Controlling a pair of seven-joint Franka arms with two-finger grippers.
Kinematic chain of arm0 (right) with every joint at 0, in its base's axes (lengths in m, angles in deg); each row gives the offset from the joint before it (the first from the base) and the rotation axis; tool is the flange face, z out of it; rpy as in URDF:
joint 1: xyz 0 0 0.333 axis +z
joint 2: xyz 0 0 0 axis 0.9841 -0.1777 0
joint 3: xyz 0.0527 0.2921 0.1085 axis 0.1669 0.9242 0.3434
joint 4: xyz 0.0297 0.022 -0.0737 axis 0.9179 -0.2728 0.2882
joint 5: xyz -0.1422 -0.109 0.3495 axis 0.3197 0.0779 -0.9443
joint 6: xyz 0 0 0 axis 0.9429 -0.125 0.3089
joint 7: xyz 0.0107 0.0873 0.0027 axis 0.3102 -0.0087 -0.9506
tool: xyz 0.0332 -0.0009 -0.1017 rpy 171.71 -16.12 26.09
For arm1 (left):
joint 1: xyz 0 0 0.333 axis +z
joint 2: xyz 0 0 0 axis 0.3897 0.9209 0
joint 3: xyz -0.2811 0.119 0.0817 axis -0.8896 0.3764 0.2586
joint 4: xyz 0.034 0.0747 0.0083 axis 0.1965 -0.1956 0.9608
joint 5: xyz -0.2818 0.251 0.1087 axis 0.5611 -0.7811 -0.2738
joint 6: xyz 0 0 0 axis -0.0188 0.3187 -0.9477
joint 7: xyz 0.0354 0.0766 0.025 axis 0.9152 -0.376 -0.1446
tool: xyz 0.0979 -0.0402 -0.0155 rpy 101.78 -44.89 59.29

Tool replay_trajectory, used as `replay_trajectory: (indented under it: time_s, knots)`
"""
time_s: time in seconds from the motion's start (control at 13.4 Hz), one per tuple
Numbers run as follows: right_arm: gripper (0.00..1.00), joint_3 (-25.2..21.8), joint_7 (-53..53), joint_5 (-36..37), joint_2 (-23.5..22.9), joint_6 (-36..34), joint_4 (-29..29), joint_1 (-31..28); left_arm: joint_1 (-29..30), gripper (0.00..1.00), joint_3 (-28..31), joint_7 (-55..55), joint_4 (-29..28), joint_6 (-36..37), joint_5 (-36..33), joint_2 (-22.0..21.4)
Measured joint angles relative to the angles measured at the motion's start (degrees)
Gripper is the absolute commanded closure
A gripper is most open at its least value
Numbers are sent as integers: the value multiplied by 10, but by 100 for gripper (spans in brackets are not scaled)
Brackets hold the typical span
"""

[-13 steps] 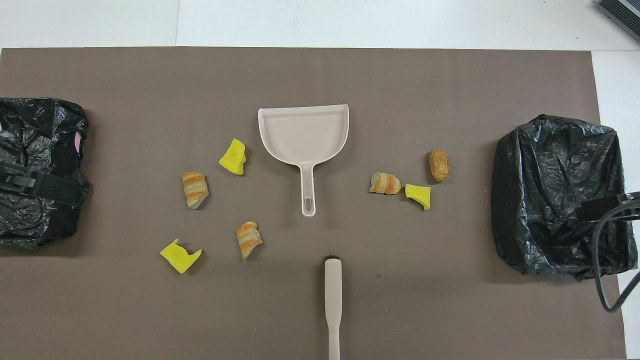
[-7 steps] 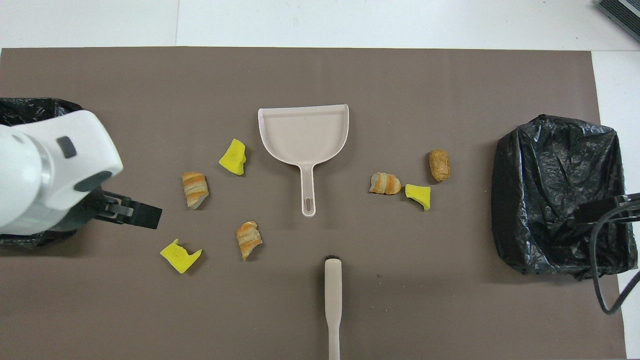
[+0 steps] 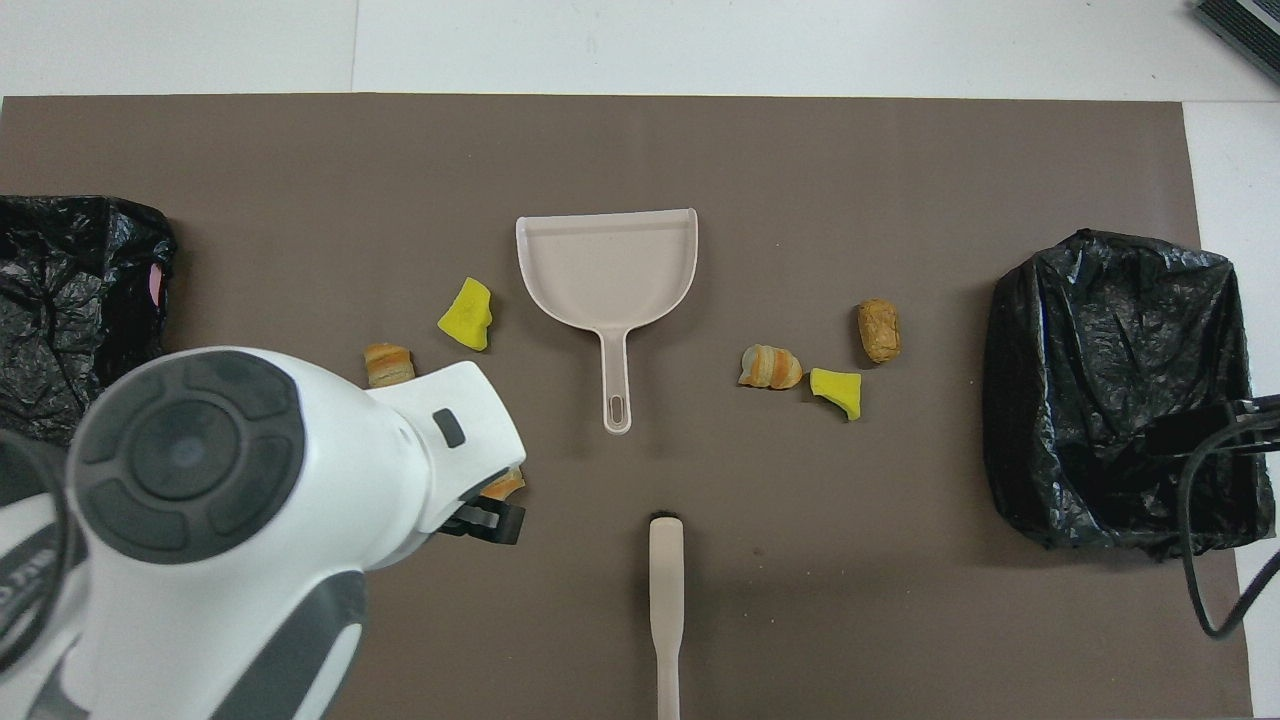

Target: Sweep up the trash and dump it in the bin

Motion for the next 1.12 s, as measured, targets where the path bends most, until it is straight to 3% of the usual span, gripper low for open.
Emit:
replay_trajectory:
  time_s: [0.9,1.12]
  knots:
    - [0,0,0,0,10,0,-18,0,0,0,-186,-147,-173,-152,37,-12]
    - [0,0,0,0,11,0,-18,0,0,0,-205,-160,-195,-176,73,-12]
